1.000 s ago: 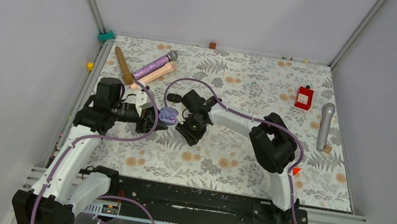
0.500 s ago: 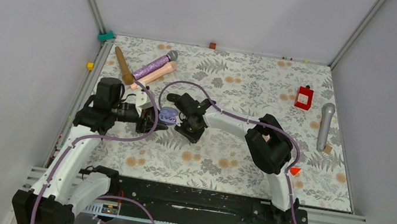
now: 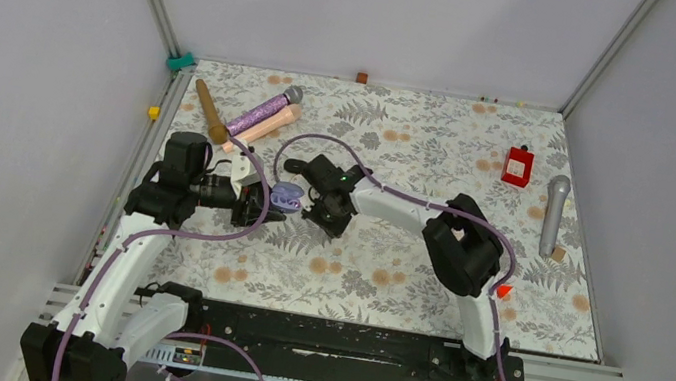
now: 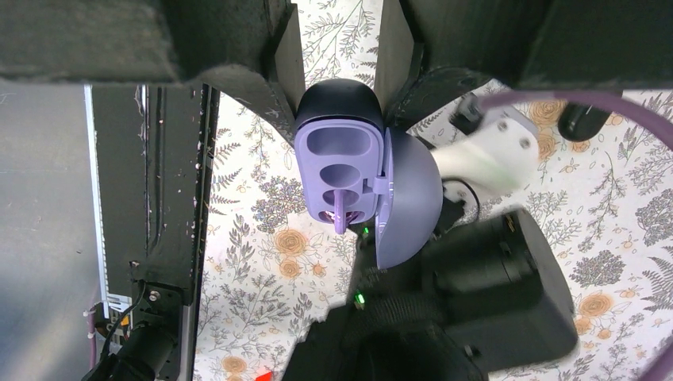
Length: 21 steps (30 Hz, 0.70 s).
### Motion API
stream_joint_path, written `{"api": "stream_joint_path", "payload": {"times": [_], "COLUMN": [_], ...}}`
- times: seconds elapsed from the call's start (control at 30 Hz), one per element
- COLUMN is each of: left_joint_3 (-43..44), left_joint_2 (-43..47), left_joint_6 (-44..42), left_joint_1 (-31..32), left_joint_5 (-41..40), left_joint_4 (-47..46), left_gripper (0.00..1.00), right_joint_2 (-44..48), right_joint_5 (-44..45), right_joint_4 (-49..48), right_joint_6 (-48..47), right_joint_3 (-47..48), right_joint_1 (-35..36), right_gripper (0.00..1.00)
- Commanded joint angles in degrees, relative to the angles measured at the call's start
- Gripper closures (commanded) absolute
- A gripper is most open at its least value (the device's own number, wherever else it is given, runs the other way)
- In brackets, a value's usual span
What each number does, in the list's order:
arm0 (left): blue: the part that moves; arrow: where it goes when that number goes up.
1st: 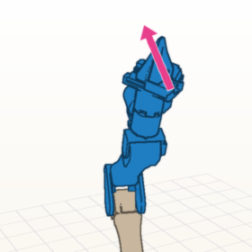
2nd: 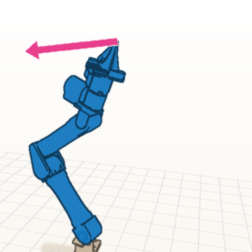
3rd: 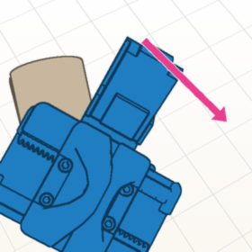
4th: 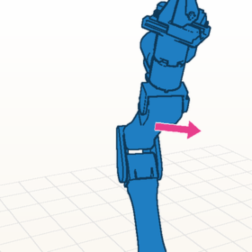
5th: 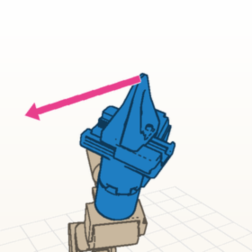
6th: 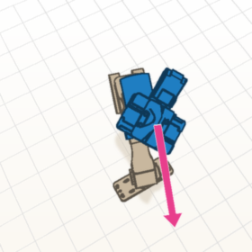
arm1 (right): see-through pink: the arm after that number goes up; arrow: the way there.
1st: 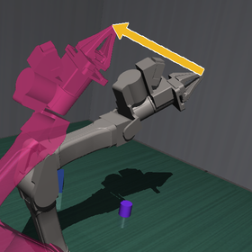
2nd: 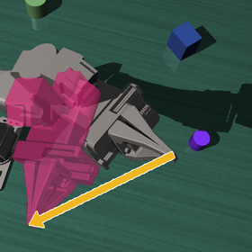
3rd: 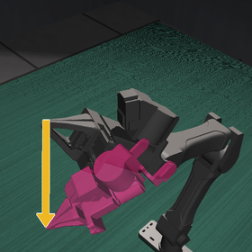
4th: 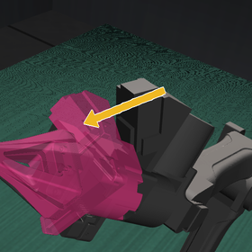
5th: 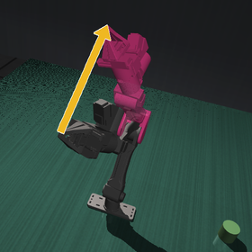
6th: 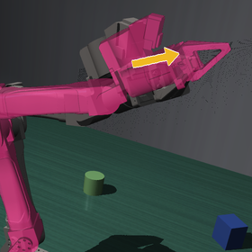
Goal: Insert the wireless bluetooth earbuds into the charging case
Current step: Pick up the earbud from the center of the board, then place the earbud in the charging case.
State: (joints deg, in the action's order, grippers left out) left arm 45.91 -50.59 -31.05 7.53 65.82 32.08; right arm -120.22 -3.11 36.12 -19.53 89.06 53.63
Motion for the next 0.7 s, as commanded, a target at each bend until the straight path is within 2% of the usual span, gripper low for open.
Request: {"api": "stream_joint_path", "payload": {"times": [0.0,0.3,0.5,0.67], "left_joint_3": [2.0,2.4,4.5,10.6], "left_joint_2": [0.7,-0.9,-6.3,-13.9], "left_joint_6": [-0.9,-1.7,-3.4,-9.9], "left_joint_1": [-0.3,1.1,8.6,13.5], "left_joint_5": [3.7,6.0,2.2,1.9], "left_joint_4": [-1.0,-1.0,-0.6,7.6], "left_gripper": [1.00,1.00,1.00,1.00], "right_joint_2": [9.1,23.4,33.8,43.1], "right_joint_5": [-9.9,-37.2,-57.1,-67.8], "right_joint_4": [-0.1,2.7,3.1,0.8], "right_joint_6": [-0.7,-1.5,0.9,2.5], "right_joint_3": [-0.1,-2.2,-2.6,-4.0], "right_joint_1": [-5.6,-18.3,-23.9,-24.3], "right_gripper": [0.90,0.88,0.88,0.88]}}
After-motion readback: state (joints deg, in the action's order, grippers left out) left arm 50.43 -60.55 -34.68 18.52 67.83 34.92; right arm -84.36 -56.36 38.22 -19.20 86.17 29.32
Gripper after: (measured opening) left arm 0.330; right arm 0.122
